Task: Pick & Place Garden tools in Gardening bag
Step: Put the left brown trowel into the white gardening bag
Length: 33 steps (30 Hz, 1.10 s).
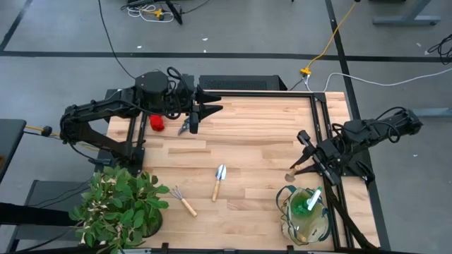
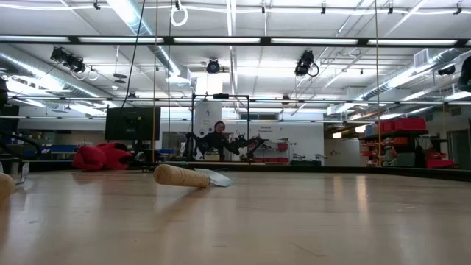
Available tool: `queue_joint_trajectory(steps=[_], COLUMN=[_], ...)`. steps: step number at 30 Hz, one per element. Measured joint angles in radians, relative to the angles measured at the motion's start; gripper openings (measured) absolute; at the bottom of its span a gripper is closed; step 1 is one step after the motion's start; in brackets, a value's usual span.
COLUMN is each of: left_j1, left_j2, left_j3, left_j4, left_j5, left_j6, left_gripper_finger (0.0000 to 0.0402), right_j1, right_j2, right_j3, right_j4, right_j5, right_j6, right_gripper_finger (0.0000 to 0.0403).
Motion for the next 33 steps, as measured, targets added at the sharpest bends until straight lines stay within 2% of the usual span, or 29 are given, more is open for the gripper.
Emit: queue_joint_trajectory(steps=[33], left_j1=[-0.002], left_j2=[0.0], left_j3=[0.0], left_j4=[0.0], left_j5=[0.003], left_j6=[0.0], left_gripper_finger=[0.0167], right_j1=[0.059], right_j2=[0.043], right_j3=[0.0], right_j4=[-0.015], right_j5=[-0.011], right_j6=[0.043], right_gripper_finger=[0.0071])
